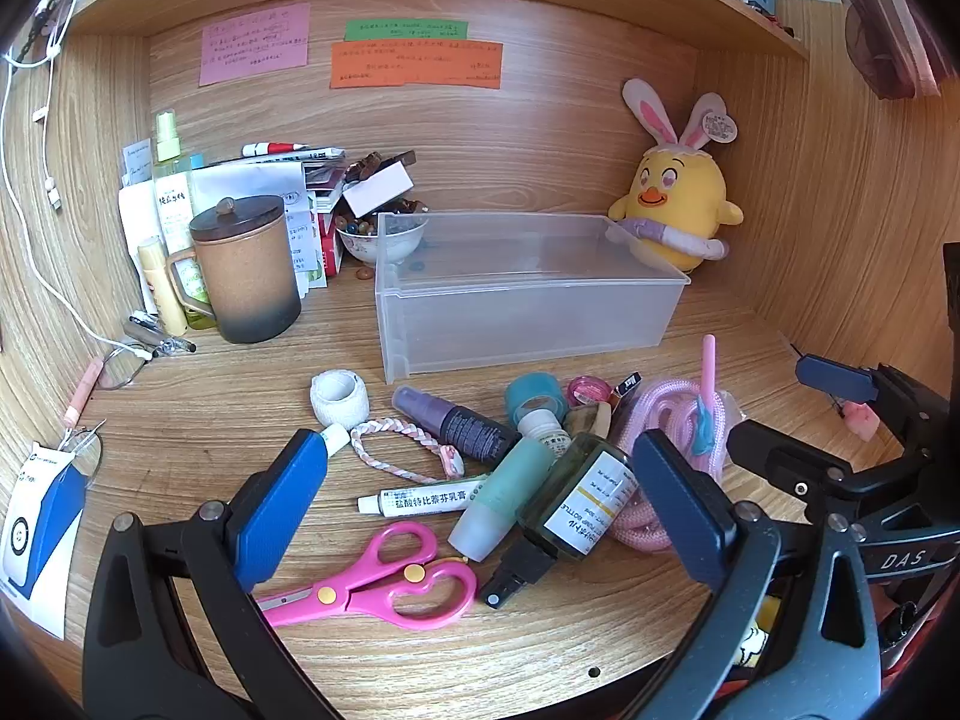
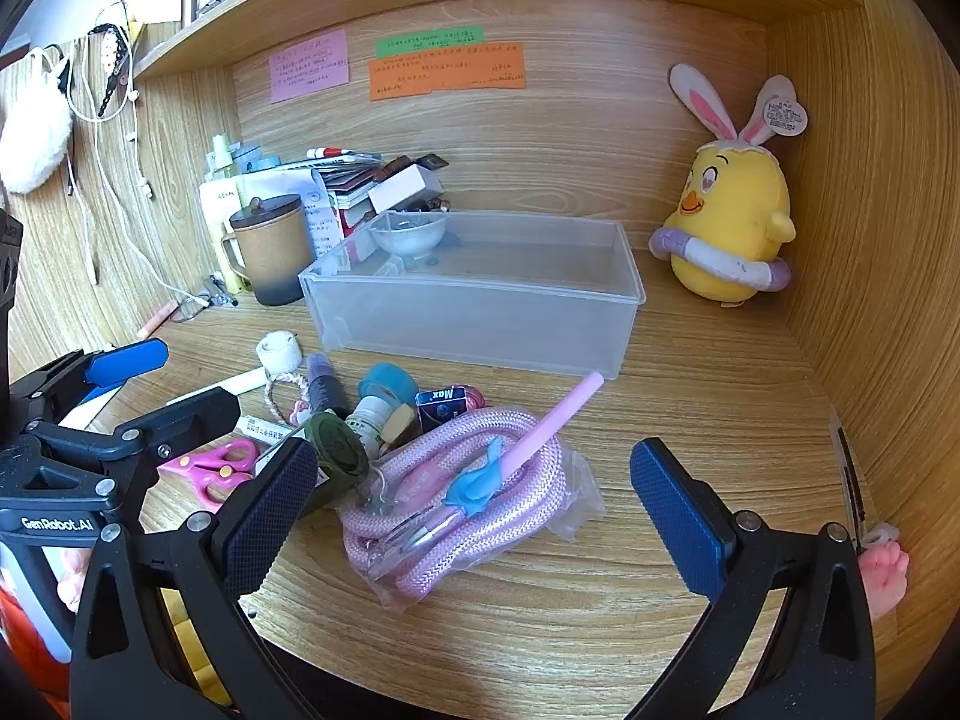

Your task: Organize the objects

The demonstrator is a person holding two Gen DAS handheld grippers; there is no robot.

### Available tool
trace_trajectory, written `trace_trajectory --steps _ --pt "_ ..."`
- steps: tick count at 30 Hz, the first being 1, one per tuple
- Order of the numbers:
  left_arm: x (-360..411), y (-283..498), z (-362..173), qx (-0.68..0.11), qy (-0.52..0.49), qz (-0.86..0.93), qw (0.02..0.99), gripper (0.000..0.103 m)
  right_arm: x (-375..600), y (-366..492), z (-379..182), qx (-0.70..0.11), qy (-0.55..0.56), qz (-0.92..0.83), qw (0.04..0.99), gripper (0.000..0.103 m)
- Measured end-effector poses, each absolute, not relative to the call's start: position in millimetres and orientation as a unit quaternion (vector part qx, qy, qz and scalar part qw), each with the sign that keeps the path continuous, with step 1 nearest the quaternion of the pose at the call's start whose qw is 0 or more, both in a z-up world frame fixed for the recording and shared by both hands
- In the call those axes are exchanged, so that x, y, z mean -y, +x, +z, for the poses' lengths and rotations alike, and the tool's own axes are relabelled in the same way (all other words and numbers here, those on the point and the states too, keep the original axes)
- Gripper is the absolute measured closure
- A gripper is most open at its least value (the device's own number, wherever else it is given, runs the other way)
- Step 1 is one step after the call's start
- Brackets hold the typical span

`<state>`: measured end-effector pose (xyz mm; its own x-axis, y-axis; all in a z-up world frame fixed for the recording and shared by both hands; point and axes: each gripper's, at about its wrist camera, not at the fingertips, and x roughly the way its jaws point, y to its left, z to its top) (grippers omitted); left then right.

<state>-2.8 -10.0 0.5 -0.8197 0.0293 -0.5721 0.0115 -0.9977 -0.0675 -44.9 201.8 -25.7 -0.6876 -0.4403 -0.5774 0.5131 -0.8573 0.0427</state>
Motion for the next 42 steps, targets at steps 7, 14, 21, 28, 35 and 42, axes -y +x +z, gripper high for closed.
trace_trajectory --steps 7,14,21,28,35,42 --pt "9.0 -3.5 -0.5 0.036 -0.302 0.953 0.004 0.0 -203.1 -45.3 -26.1 -0.06 0.3 -0.916 0.259 0.0" --pt "9.5 -3.6 -0.5 0.036 -0.302 0.953 0.005 0.0 -203.5 -46.8 -26.3 -0.059 0.302 -0.915 0.261 0.0" --pt "8.7 -3.9 -1.9 0.037 -0.303 0.952 0.005 0.0 -202.8 -45.4 -26.3 -0.06 0.301 -0.915 0.264 0.0" --pt "8.9 -4.4 -2.5 0.038 -0.302 0.952 0.007 0.0 -202.5 -46.4 -27.8 -0.055 0.304 -0.914 0.262 0.0" --pt "9.7 -2.5 -2.0 0.036 -0.295 0.955 0.007 0.0 -205.1 -49.4 -29.2 -0.044 0.308 -0.915 0.258 0.001" --pt "9.3 -0.3 -1.7 0.031 -0.299 0.954 0.018 0.017 -203.9 -47.6 -30.3 -0.047 0.308 -0.91 0.273 0.022"
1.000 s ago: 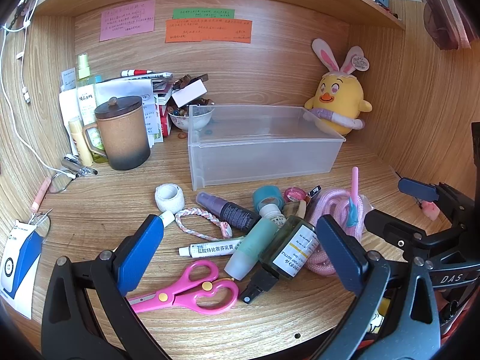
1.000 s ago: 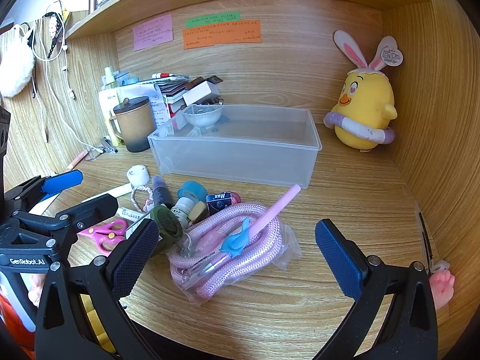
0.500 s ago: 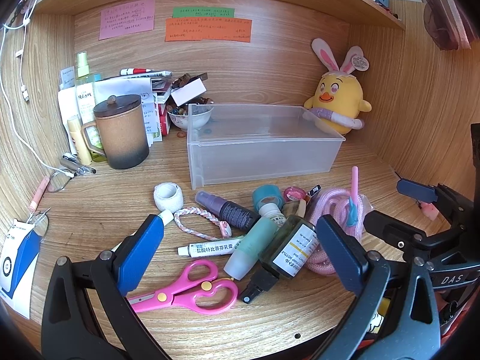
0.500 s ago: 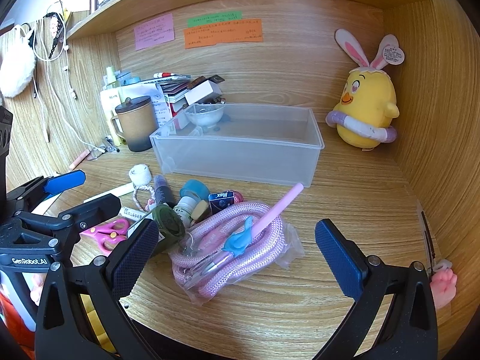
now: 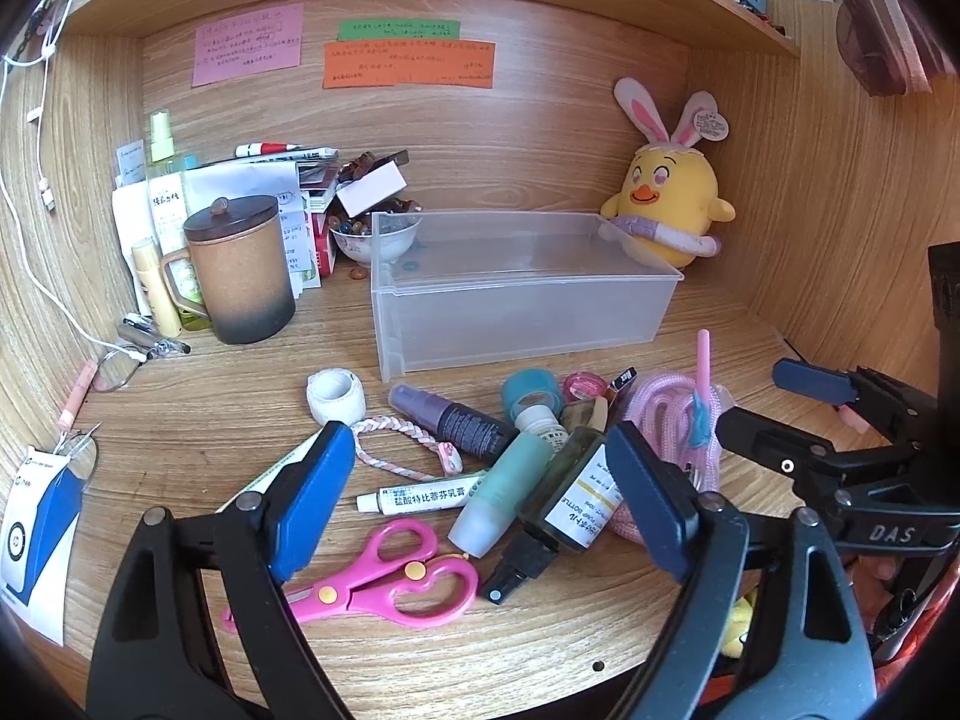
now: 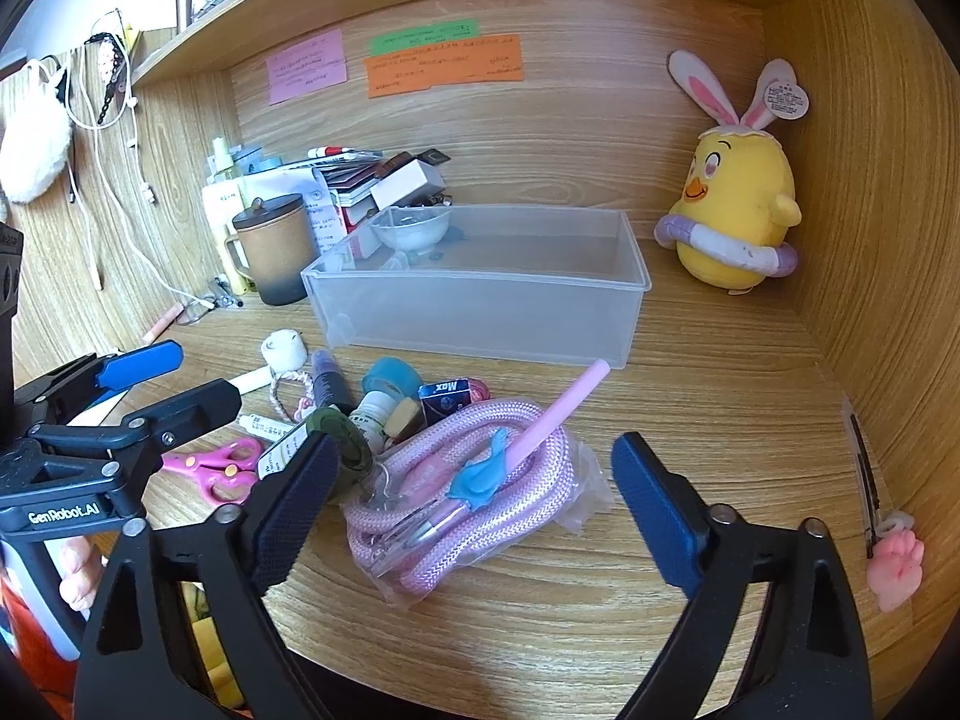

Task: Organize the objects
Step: 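Grasp the pink pen with the right gripper while the left gripper grasps the dark green bottle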

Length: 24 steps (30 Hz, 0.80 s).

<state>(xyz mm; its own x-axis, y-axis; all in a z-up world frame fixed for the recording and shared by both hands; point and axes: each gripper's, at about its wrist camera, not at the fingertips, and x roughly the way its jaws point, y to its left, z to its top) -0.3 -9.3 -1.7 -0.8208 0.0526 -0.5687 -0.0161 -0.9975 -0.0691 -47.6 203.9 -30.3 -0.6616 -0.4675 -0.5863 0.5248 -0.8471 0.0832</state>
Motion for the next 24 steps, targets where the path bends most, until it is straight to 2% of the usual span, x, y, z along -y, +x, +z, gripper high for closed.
trace_trajectory --steps 5,9,12,20,23,24 --pt "7 2 -6 0.029 -0.307 0.95 0.047 0.019 -208 -53 -39 -0.032 0.334 -0.896 0.291 0.046" --pt "-4 0 -16 0.013 -0.321 0.945 0.065 0.027 -210 -60 -47 -0.024 0.353 -0.888 0.293 0.065" --pt "-11 -5 -25 0.009 -0.332 0.94 0.079 0.031 -206 -63 -51 -0.027 0.361 -0.883 0.298 0.071" --pt "-18 -19 -41 0.011 -0.35 0.932 0.095 0.036 -196 -71 -61 -0.039 0.377 -0.879 0.289 0.072" --pt "-20 -24 -46 0.01 -0.354 0.93 0.099 0.045 -194 -71 -61 -0.051 0.371 -0.883 0.282 0.072" --pt "-22 -26 -48 0.009 -0.356 0.929 0.1 0.051 -193 -70 -62 -0.056 0.368 -0.885 0.28 0.074"
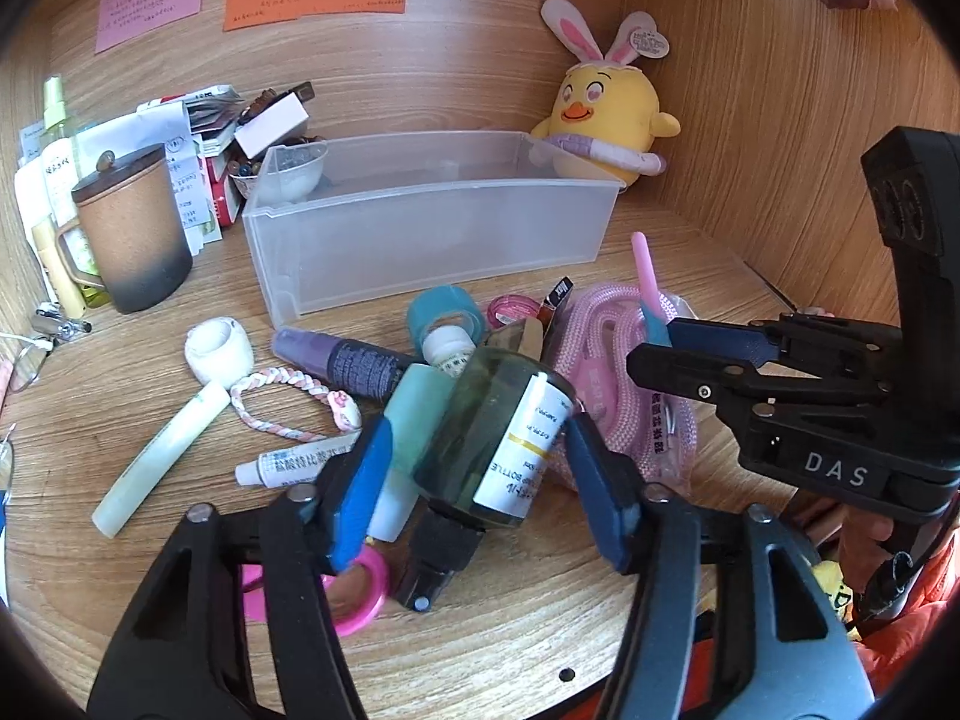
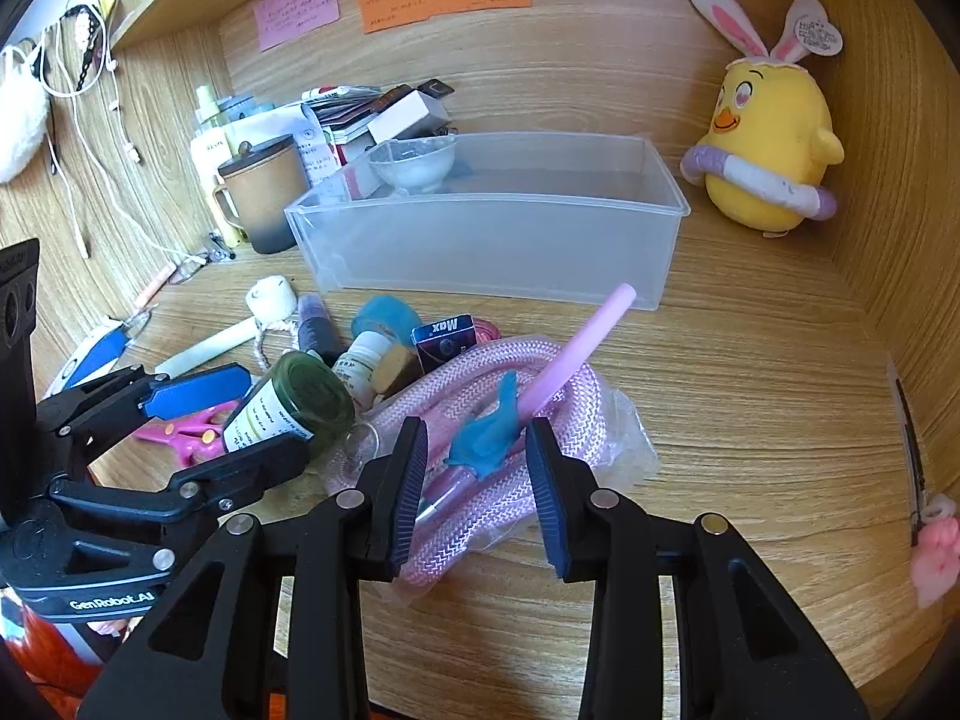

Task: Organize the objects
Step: 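Grasp the pink pen with the right gripper while the left gripper grasps the dark green bottle, then carry the pink pen with the right gripper while the left carries the green bottle into the clear box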

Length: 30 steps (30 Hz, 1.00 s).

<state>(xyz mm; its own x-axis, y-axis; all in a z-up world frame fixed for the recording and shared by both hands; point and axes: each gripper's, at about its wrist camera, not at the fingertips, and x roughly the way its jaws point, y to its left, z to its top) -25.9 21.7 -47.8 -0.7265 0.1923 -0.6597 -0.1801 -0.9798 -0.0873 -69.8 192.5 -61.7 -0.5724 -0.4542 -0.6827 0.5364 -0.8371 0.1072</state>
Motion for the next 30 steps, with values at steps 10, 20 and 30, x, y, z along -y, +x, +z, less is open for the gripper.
trace_trajectory --steps 10,20,30 --pt "-20 -27 -45 0.001 -0.339 0.937 0.081 0.062 -194 -69 -62 -0.06 0.357 -0.891 0.273 0.082" --pt "4 -33 -14 0.034 -0.307 0.949 0.065 0.062 -199 -69 -39 -0.056 0.319 -0.906 0.272 0.084" --pt "24 -51 26 0.051 -0.275 0.959 0.049 0.062 -196 -94 -2 -0.057 0.272 -0.922 0.27 0.084"
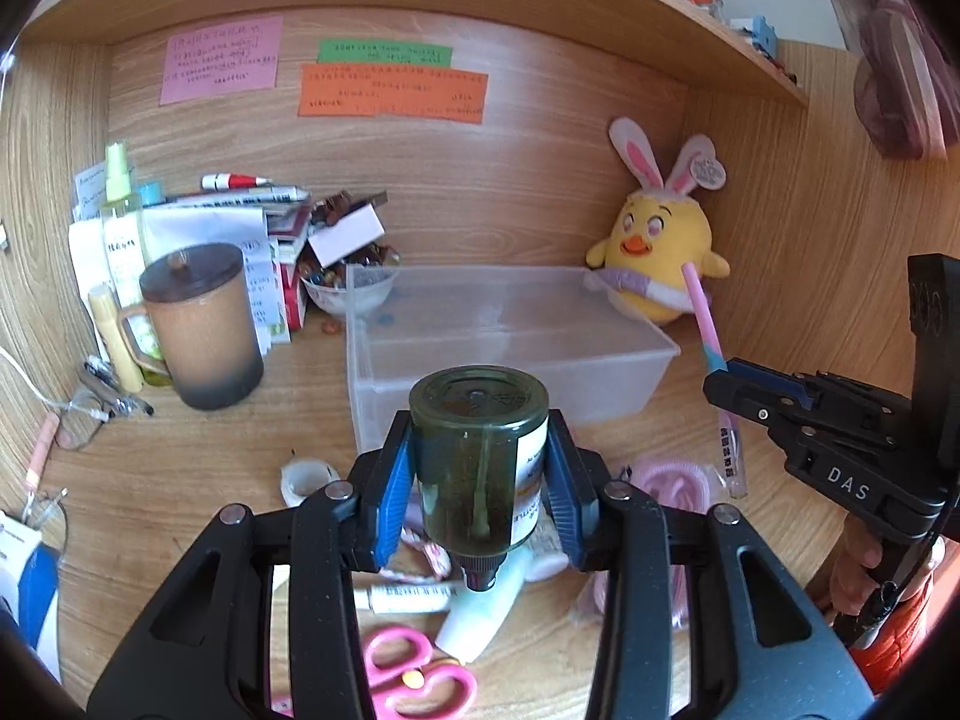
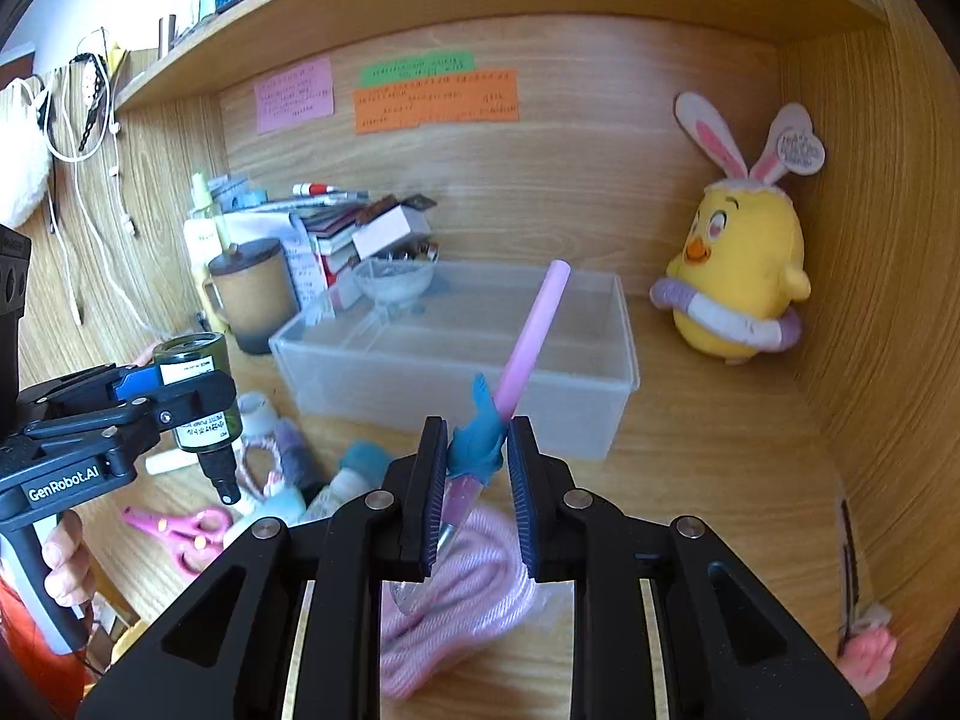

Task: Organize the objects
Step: 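Carry the pink pen with the right gripper while the left carries the green bottle into the clear box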

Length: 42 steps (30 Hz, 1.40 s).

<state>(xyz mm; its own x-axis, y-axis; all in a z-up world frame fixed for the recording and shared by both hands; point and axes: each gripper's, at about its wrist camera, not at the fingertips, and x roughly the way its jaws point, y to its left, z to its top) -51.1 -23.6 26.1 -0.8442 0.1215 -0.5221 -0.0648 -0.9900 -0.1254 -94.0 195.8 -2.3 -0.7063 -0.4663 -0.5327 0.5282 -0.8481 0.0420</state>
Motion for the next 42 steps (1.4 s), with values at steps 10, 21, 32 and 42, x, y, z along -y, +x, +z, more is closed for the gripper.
trace_trajectory --steps 10,21,32,42 --pt "41 -96 56 0.055 -0.262 0.963 0.023 0.062 -177 -140 28 -0.073 0.244 -0.93 0.266 0.084" --pt "53 -150 58 0.046 -0.275 0.96 -0.003 0.062 -159 -198 33 -0.12 0.234 -0.935 0.237 0.084" --pt "43 -197 24 0.009 -0.343 0.939 -0.002 0.062 -142 -239 -3 -0.148 0.294 -0.909 0.255 0.084" --pt "32 -216 0 -0.013 -0.389 0.921 0.008 0.062 -123 -247 -30 -0.184 0.348 -0.875 0.283 0.084"
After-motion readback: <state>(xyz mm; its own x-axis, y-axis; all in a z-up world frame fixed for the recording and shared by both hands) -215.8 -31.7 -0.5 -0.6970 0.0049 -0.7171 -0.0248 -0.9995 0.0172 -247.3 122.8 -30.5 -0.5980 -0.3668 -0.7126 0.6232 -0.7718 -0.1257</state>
